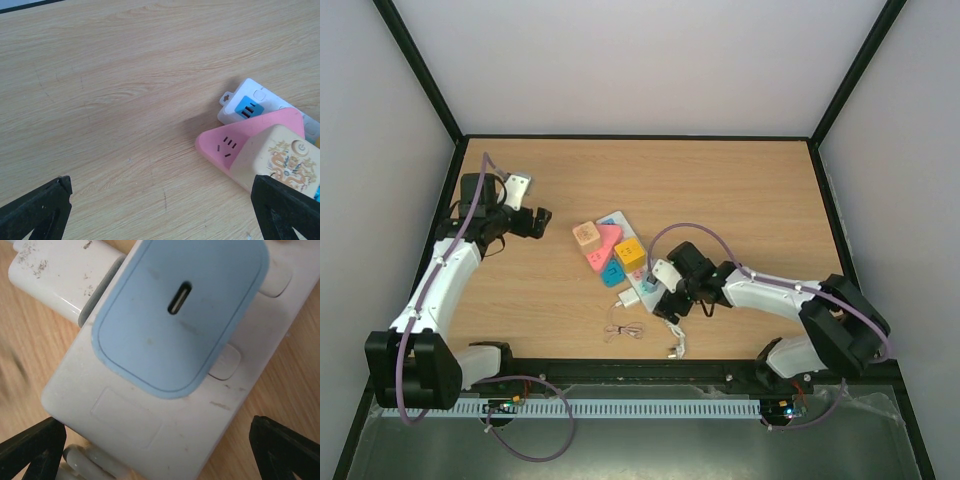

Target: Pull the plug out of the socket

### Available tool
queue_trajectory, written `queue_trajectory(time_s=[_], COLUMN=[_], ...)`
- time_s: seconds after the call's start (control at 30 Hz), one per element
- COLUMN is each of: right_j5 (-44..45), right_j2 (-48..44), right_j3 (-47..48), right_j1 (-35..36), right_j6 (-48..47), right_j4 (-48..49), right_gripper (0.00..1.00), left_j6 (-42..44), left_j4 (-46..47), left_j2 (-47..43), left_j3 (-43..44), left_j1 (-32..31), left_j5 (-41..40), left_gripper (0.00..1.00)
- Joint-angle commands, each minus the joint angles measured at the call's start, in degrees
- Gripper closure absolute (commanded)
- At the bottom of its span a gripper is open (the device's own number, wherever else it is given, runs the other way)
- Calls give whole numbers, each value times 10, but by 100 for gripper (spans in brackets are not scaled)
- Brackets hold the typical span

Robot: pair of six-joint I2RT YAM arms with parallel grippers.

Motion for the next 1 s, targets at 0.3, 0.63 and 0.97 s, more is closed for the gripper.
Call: queue_trajectory(time_s=[0.3,0.63,0.97], right_j5=[99,53,-49], right_j2=[66,63,47], right_j3=[47,104,219], right_j1=[-2,-20,-58], right_j6=[13,-2,-2], right_j4=[74,22,-87], right_gripper=[2,2,2], left_j6=[-15,40,69], left_j4=[19,-7,-19], left_j2=[22,28,41], left_j3=[7,17,18], left_j1=[-3,-3,-4], left_j5=[28,87,119], left_gripper=[0,0,0])
